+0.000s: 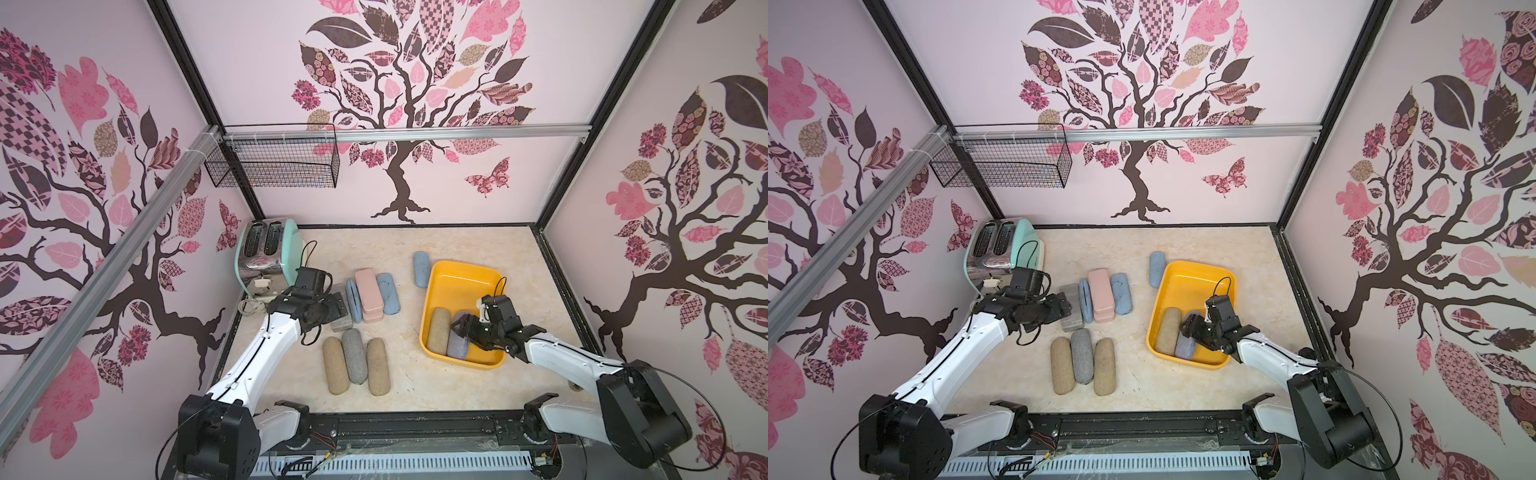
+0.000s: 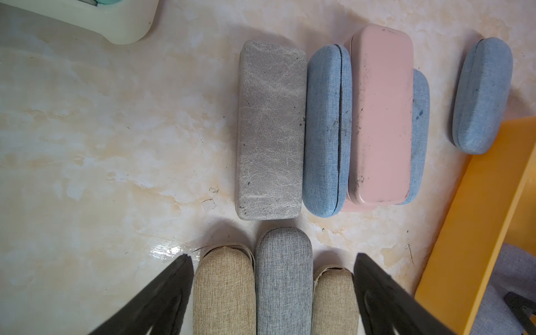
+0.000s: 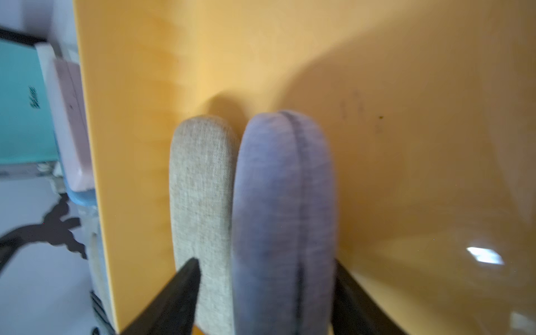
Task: Put the glasses cases into the storage boxes
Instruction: Place the glasses case in the storage box, then pick up the glasses case at the center of the board.
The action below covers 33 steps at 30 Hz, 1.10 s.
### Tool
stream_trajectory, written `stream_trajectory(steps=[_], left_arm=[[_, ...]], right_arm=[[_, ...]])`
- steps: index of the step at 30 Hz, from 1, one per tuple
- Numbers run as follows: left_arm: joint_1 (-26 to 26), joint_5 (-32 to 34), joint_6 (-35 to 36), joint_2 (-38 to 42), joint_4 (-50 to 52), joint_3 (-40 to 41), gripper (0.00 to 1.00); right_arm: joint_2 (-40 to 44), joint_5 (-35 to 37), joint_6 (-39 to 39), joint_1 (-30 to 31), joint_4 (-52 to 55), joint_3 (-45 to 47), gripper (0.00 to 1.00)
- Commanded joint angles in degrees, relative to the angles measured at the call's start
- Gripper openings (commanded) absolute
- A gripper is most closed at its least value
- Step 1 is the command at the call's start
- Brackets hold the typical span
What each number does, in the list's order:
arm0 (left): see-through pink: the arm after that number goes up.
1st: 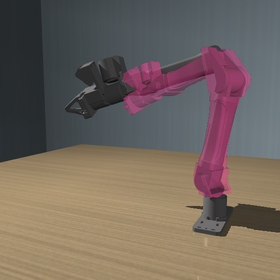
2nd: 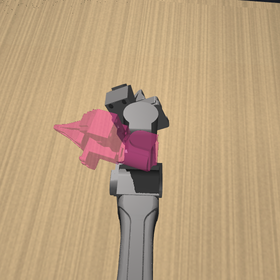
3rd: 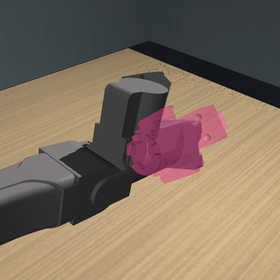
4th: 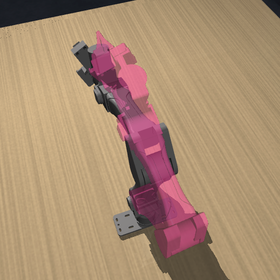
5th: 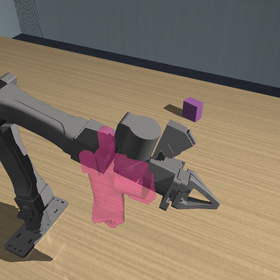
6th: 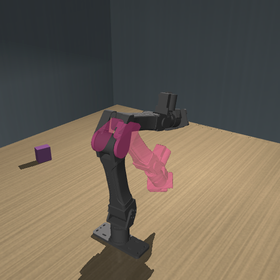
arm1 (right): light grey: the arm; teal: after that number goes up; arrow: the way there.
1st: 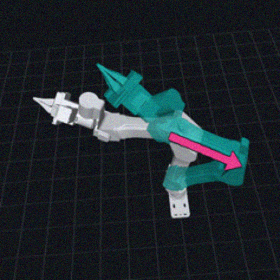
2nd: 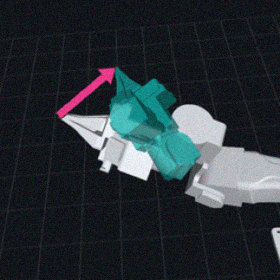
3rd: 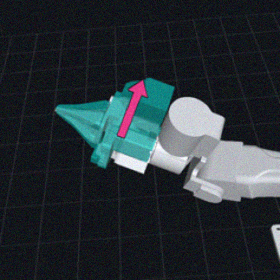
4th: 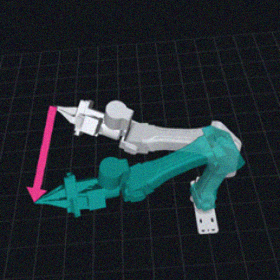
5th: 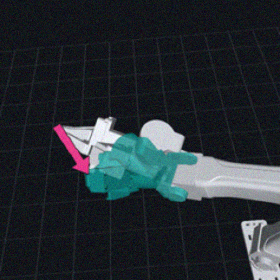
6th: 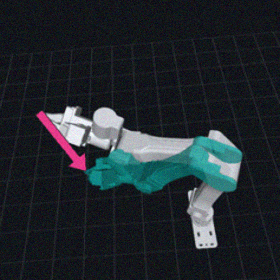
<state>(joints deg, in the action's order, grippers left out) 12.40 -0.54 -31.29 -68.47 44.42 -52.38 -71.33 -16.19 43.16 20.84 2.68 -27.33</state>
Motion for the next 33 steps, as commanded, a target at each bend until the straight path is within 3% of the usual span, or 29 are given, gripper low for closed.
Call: stream_trajectory(steps=[1,5,15,18,22,24,33], left_arm=[[-0.26,-0.83,0.26,0.20,-1.07,0.30,0.89],[-0.27,-1.90,0.35,0.27,-1.55,0.59,0.89],[-0.27,-4.70,0.26,-0.37,-1.90,0.02,0.88],[2.03,-4.00,-0.27,-2.31,-1.35,-2.72,0.88],[7.75,1.91,0.42,-8.94,0.80,-10.94,0.90],[7.95,0.30,0.05,-13.95,2.54,-15.04,0.88],[8.87,4.11,0.06,-30.18,6.65,-28.17,0.79]], right_arm=[[-0.83,3.18,-2.11,-0.23,5.14,-3.17,0.86],[-1.00,6.25,-4.80,-0.16,11.86,-7.79,0.99],[0.19,10.24,-7.42,-0.18,23.12,-16.52,1.00],[3.61,13.19,-8.65,-0.19,26.34,-20.69,0.99],[6.52,16.22,-9.66,-0.23,29.42,-25.84,0.99],[7.09,16.44,-9.46,-0.19,30.22,-27.33,0.99],[9.63,13.44,-8.71,-0.20,27.02,-25.70,0.98]])
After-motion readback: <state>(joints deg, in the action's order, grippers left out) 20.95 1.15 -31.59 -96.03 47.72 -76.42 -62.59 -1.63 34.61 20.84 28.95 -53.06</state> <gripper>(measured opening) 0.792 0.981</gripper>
